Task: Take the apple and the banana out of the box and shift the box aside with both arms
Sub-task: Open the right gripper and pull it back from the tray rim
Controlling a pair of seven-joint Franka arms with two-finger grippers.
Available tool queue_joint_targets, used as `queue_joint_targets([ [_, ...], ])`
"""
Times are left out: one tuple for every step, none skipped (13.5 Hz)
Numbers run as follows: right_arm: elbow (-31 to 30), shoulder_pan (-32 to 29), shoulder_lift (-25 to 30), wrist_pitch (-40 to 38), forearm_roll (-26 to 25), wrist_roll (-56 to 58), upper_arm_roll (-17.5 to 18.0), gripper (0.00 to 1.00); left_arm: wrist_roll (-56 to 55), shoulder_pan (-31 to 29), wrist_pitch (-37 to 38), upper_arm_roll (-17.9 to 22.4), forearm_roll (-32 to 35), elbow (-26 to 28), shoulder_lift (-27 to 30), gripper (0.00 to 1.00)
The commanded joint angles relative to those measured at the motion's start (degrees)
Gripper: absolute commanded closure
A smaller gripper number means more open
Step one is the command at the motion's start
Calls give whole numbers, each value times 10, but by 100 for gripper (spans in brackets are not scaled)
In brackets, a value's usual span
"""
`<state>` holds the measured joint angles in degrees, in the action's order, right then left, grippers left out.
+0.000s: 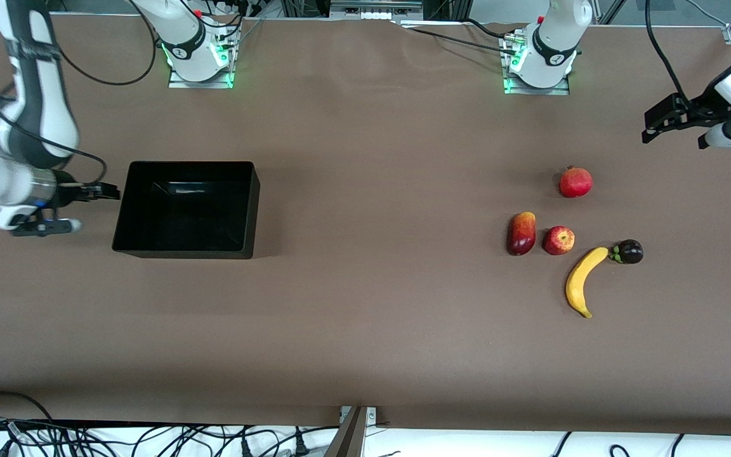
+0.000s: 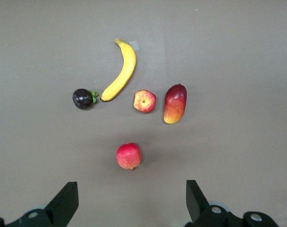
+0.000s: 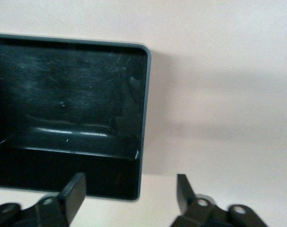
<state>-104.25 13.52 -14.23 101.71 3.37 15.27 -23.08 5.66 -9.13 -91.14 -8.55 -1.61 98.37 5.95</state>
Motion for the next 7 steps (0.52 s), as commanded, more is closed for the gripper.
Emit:
queue_joint_targets([
  [123, 17, -4, -118, -24, -21, -5, 0, -5, -2, 2, 0, -4, -24, -16, 0],
  [150, 17, -1, -137, -24, -17, -7, 0, -3, -3, 2, 0, -3, -24, -16, 0],
  [171, 17, 12, -160, -24, -16, -5, 0, -3, -3, 2, 0, -3, -24, -16, 0],
  [191, 18, 24, -200, -25, -10, -2, 0, -3, -4, 3, 1, -3, -24, -16, 0],
  [210, 20, 35, -249, -21, -14, 0, 0, -2, -4, 3, 2, -3, -24, -16, 0],
  [222, 12, 39, -282, -17, -17, 7, 0, -2, -4, 3, 4, -3, -24, -16, 0],
  [211, -13, 57, -279, -27, -25, 48, 0, -2, -4, 3, 5, -3, -24, -16, 0],
])
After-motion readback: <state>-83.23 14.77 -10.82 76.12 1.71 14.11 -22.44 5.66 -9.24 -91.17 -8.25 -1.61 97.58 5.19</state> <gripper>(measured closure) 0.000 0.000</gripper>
